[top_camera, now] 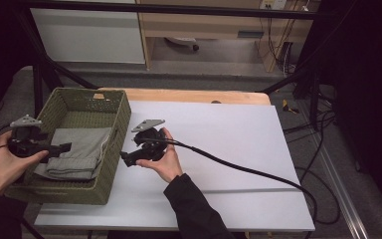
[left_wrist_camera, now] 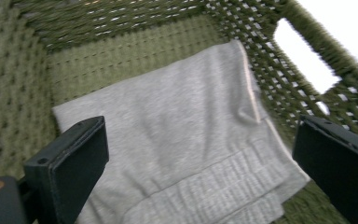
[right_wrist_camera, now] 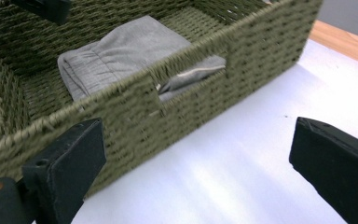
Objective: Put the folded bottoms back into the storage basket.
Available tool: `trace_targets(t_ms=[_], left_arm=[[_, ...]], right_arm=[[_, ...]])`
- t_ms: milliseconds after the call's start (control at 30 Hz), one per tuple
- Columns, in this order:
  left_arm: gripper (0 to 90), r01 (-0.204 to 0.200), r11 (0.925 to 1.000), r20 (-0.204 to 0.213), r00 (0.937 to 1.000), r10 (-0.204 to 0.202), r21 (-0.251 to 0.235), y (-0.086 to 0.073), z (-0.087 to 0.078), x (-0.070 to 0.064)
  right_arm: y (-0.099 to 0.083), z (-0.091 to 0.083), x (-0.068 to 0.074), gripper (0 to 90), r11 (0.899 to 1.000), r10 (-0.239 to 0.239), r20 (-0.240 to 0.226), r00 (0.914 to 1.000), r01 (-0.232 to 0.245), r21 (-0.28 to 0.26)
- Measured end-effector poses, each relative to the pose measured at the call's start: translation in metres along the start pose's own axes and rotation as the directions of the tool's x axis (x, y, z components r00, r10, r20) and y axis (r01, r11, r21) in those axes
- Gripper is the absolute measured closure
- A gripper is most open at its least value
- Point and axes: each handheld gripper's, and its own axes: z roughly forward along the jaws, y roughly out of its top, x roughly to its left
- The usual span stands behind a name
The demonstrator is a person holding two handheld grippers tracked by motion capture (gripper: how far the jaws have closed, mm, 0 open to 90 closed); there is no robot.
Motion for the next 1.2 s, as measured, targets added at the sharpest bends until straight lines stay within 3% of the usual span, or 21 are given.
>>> trace_targets(t_ms=[567,967,1200], left_arm=[[3.2,-0.08,0.9968,0.09,0.9927,0.08,-0.011,0.017,0.014,-0.043],[3.3,-0.145,0.9892,0.155,0.9771,0.146,-0.015,0.021,0.027,-0.079],[3.4,-0.154,0.9877,0.175,0.9721,0.157,-0.03,0.021,0.037,-0.094]], right_arm=[[-0.038,-0.041,-0.043,4.1,0.999,0.049,0.032,0.9983,-0.05,0.016],[-0.068,-0.076,-0.075,3.1,0.997,0.079,0.069,0.9945,-0.08,0.016],[-0.082,-0.099,-0.088,2.8,0.997,0.073,0.077,0.9943,-0.074,0.01]])
